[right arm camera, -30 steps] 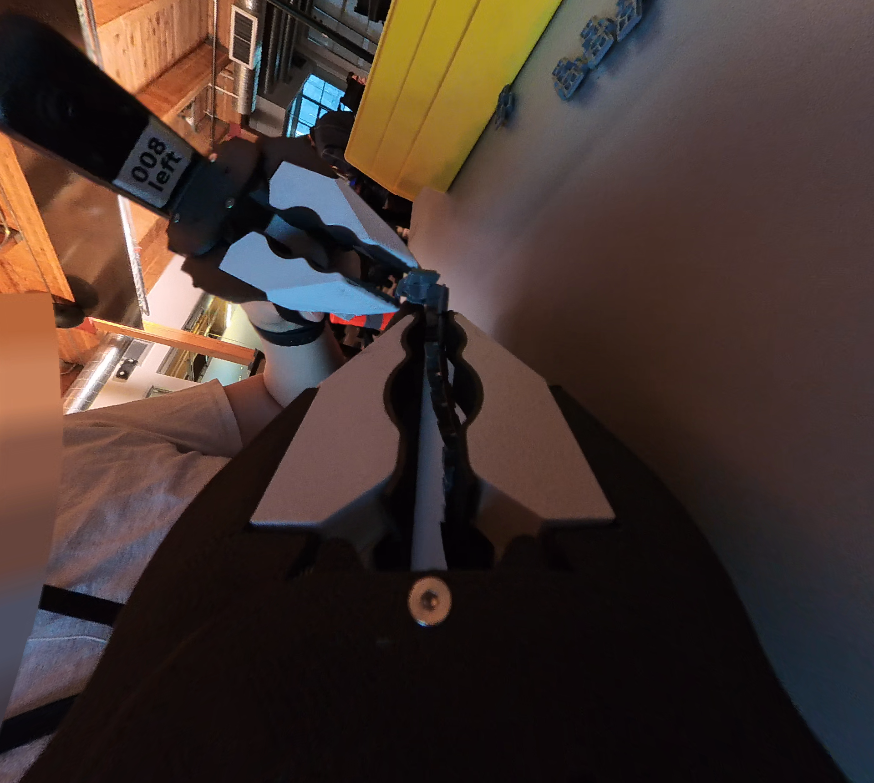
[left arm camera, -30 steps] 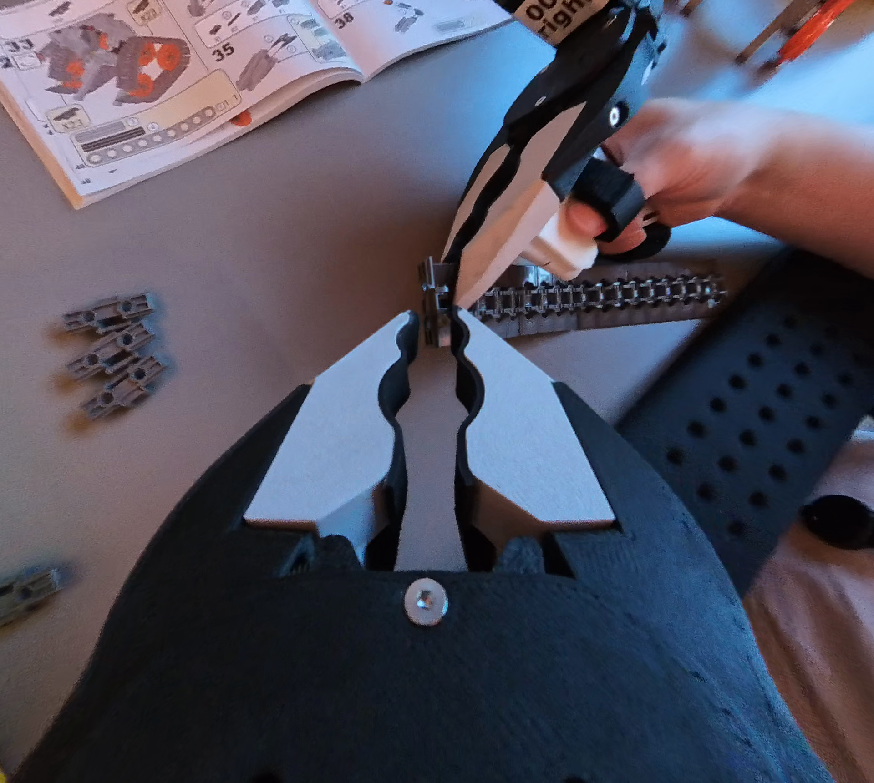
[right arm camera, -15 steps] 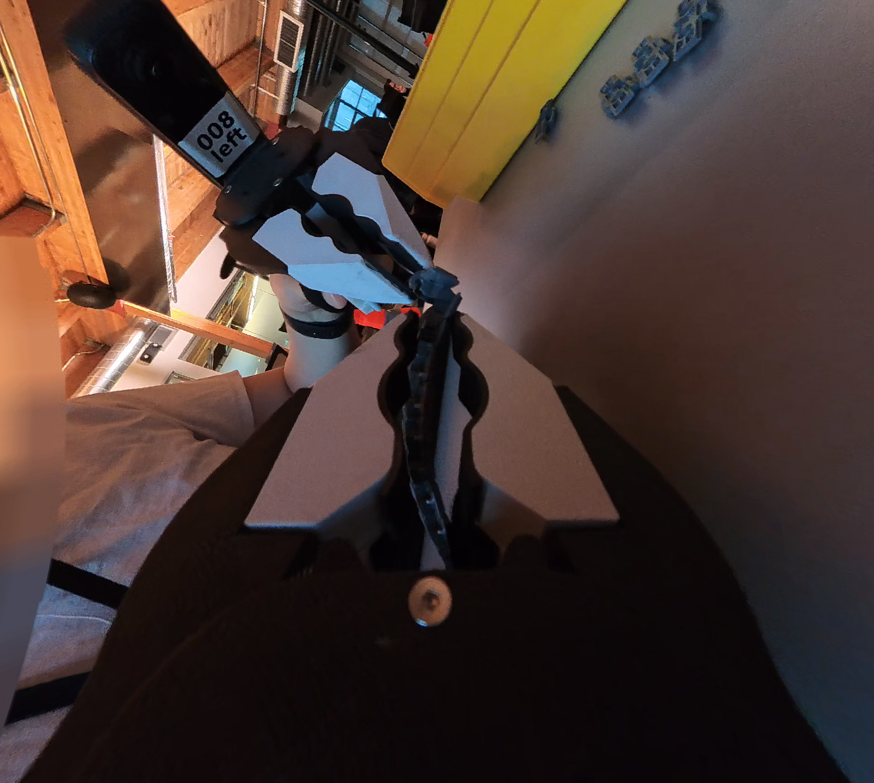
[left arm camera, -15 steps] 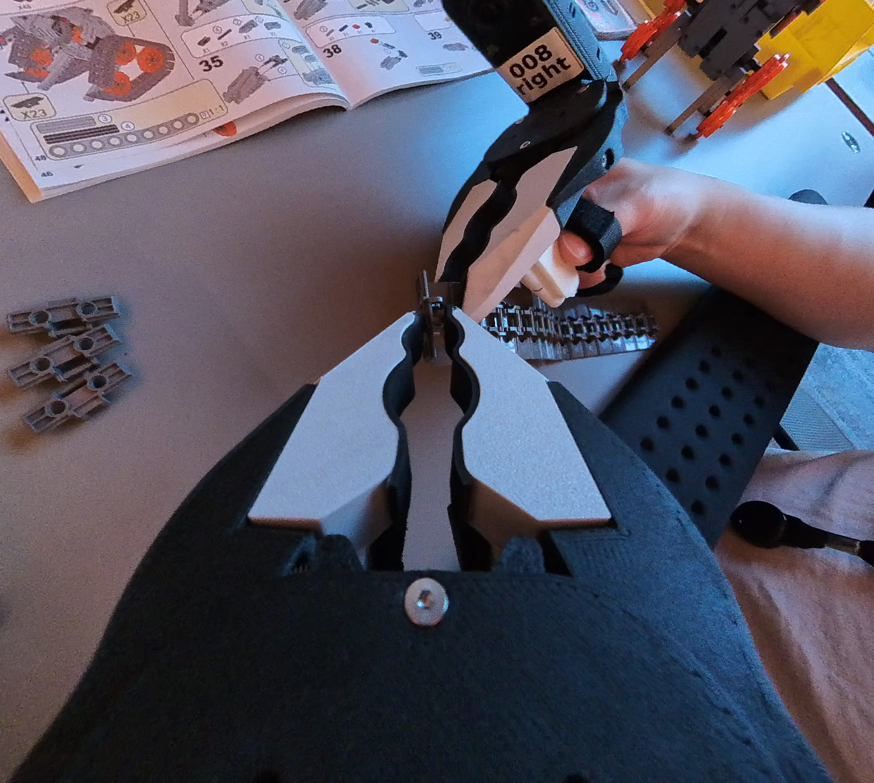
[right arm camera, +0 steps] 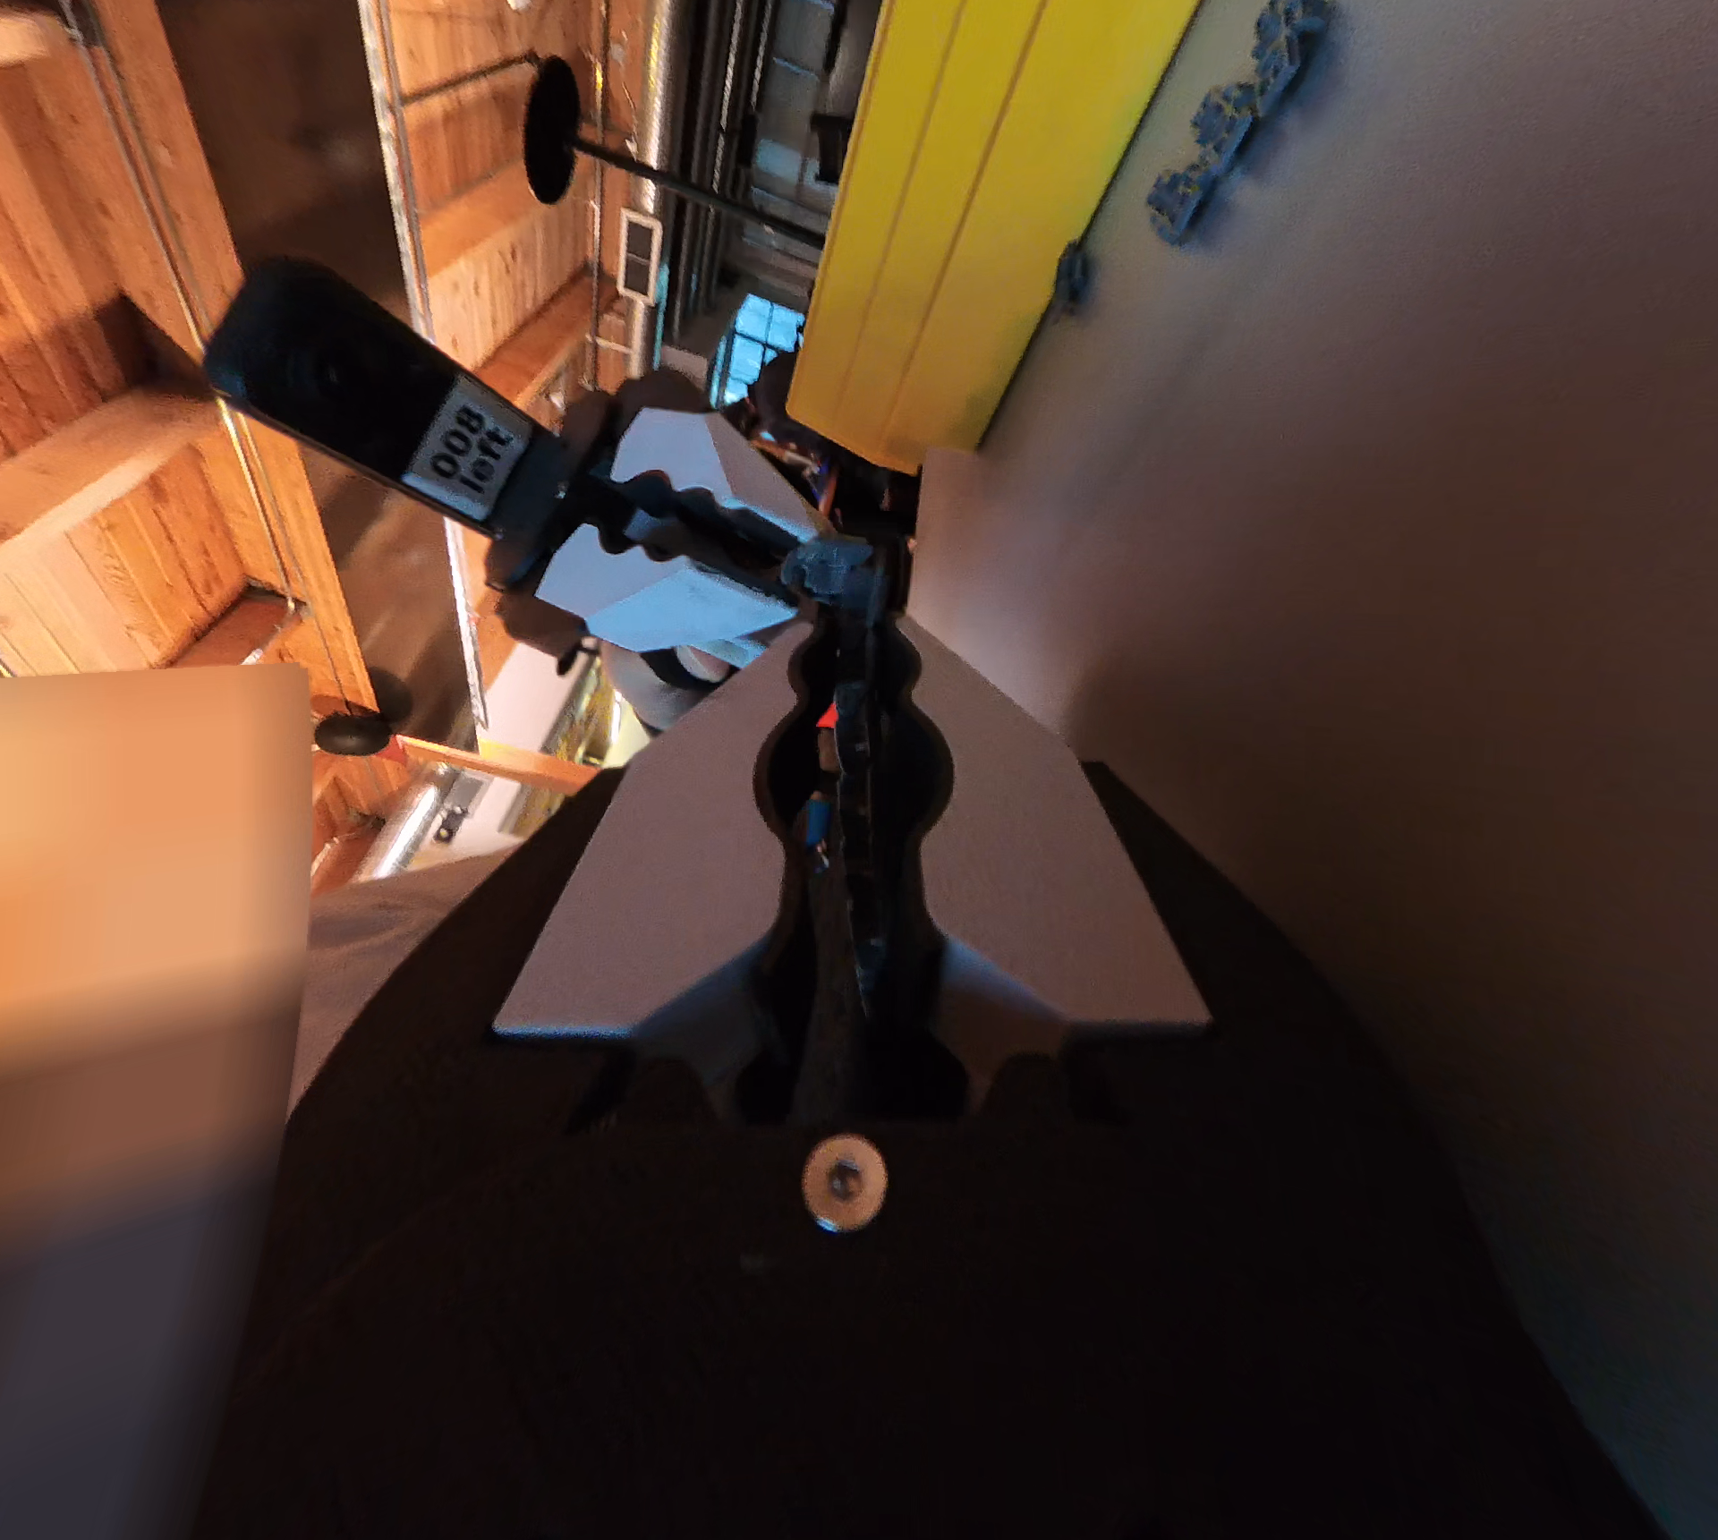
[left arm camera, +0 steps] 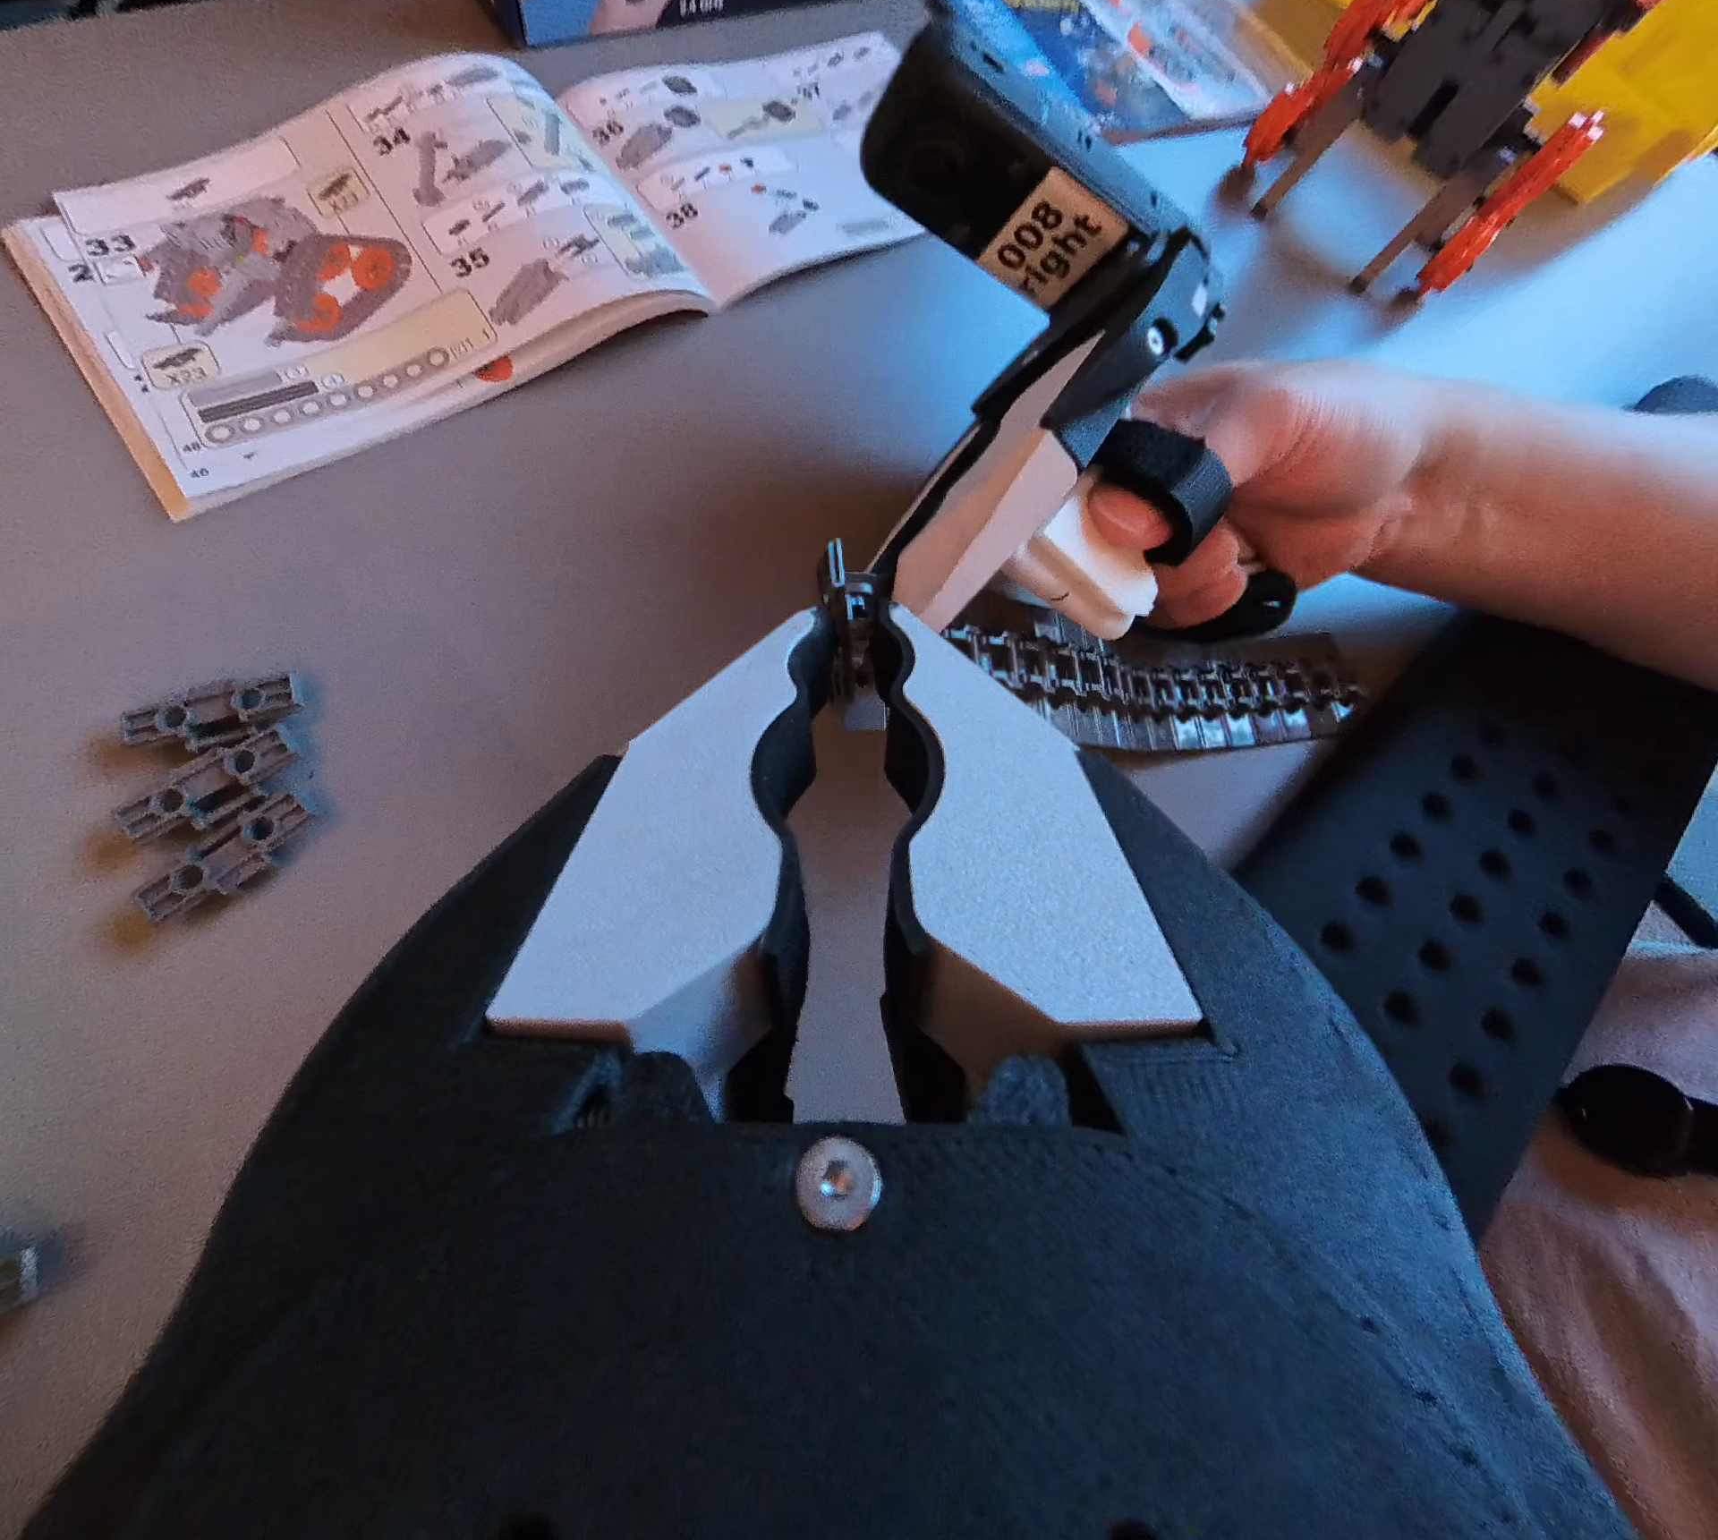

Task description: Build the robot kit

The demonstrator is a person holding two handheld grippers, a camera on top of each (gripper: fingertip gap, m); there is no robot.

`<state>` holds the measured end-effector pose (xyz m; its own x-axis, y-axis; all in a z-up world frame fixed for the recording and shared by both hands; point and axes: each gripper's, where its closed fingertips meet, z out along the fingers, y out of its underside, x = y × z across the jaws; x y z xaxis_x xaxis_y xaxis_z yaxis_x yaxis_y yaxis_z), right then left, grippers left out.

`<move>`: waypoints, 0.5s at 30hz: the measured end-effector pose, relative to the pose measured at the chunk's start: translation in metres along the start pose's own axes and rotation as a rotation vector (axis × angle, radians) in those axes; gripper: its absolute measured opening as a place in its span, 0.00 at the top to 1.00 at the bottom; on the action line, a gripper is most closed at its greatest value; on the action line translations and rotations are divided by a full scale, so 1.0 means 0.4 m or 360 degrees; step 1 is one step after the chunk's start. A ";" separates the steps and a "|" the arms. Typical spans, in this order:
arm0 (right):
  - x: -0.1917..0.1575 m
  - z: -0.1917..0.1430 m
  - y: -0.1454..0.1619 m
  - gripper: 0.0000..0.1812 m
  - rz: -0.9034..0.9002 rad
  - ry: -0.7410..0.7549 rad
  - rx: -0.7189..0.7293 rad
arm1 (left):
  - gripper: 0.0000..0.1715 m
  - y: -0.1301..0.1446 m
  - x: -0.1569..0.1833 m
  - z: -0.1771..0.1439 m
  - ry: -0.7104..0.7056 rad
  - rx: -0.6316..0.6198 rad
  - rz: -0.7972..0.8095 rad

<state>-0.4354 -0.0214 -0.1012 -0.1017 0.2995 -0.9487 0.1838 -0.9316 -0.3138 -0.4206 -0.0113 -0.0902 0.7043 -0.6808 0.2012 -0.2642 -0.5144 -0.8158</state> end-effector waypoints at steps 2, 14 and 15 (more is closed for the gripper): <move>0.003 -0.001 -0.003 0.97 0.0008 0.0015 0.0038 | 0.96 0.001 -0.003 0.004 0.0012 0.0036 -0.0040; 0.017 -0.008 -0.013 0.97 -0.0080 0.0138 0.0101 | 0.95 0.006 -0.009 0.017 0.0018 0.0246 -0.0125; 0.015 -0.008 -0.013 0.98 -0.0077 0.0129 0.0104 | 0.95 0.004 -0.008 0.016 0.0027 0.0271 -0.0139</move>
<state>-0.4339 -0.0140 -0.1053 -0.0289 0.3575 -0.9335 0.1164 -0.9263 -0.3584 -0.4191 -0.0068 -0.0954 0.7082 -0.6468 0.2829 -0.0862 -0.4769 -0.8747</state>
